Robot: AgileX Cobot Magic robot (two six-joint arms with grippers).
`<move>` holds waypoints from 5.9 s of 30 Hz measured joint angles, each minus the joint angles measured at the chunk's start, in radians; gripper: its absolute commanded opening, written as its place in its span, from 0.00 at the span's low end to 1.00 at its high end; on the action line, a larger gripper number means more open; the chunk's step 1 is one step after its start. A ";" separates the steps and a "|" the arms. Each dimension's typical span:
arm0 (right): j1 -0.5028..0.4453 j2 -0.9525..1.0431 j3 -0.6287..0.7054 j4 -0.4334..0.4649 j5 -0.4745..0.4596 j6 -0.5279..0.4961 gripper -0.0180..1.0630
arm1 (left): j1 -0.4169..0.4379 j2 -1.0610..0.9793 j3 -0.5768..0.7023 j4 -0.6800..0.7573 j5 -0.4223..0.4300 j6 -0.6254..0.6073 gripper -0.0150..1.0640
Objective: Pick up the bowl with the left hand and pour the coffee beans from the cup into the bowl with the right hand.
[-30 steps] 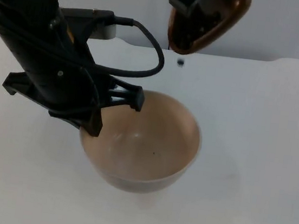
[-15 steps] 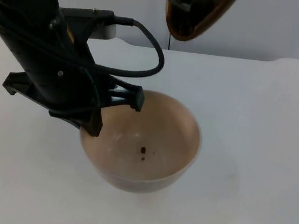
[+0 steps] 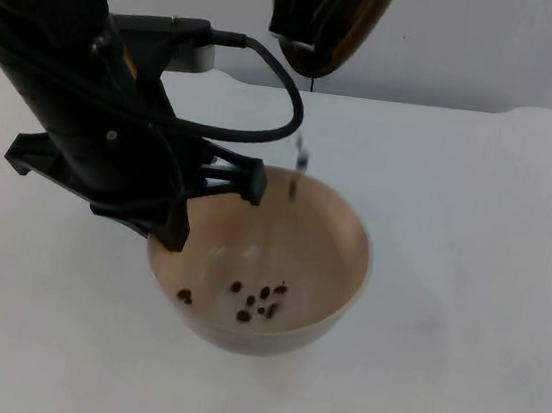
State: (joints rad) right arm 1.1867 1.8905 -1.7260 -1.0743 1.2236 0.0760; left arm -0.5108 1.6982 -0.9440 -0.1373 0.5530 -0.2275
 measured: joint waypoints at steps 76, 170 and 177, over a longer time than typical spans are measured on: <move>-0.295 -0.080 -0.002 0.580 0.002 0.039 0.02 | 0.000 0.000 0.000 0.000 0.000 0.000 0.01; -0.707 0.180 0.572 1.159 -0.769 0.152 0.02 | 0.370 0.303 -0.138 -0.210 -0.131 0.343 0.01; -0.707 0.183 0.572 1.160 -0.773 0.162 0.03 | 0.370 0.303 -0.138 -0.206 -0.131 0.343 0.01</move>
State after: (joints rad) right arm 0.4793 2.0740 -1.1540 0.0862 0.4503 0.2384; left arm -0.1408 2.0016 -1.0818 -0.3437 0.4217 0.1156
